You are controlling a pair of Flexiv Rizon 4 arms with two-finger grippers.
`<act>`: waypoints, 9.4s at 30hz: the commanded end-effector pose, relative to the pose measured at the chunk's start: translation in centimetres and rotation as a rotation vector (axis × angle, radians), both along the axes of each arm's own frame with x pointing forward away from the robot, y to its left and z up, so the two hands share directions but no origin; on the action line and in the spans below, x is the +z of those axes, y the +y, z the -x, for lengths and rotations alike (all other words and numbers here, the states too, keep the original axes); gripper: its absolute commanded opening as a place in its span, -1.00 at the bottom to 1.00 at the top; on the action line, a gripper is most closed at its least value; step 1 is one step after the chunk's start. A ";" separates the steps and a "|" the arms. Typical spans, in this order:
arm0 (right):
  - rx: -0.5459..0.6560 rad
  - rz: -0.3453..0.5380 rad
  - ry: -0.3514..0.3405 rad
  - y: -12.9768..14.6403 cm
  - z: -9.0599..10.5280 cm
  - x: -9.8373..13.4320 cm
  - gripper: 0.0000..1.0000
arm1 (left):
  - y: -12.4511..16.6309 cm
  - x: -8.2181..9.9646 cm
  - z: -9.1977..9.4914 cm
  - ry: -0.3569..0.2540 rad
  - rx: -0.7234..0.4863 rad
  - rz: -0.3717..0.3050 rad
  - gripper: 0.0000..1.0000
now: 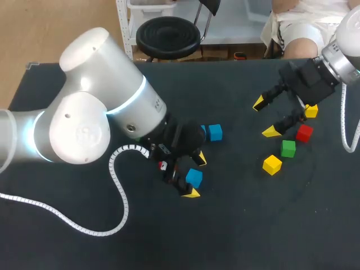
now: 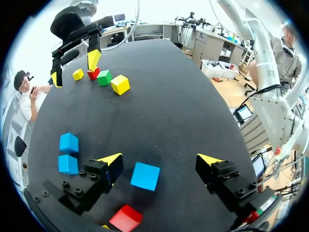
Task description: Place the blue cubes, place green cubes on the blue cubes, place the yellow cubes on the green cubes, then place the red cubes on the yellow cubes, and place purple cube on the red cubes.
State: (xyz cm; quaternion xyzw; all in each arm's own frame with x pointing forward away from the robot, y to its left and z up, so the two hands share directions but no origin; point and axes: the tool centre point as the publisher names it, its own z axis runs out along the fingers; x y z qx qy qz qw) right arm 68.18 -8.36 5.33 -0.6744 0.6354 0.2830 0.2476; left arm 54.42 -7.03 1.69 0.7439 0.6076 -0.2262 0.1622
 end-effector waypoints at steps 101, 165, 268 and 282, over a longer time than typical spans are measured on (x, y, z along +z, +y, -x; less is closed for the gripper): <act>0.000 -0.002 -0.002 0.0 0.1 0.0 1.00 | 2.0 -2.2 -1.1 0.027 0.160 -0.012 1.00; 0.000 -0.002 -0.002 0.0 0.1 0.0 1.00 | 2.0 -2.4 -2.0 0.026 0.188 0.007 0.59; 0.000 -0.002 -0.002 0.0 0.1 0.0 1.00 | 1.5 1.1 -10.8 -0.040 0.301 -0.056 -1.00; 0.000 -0.002 -0.002 0.0 0.1 0.0 1.00 | 4.1 1.0 -11.4 -0.061 0.365 -0.080 -1.00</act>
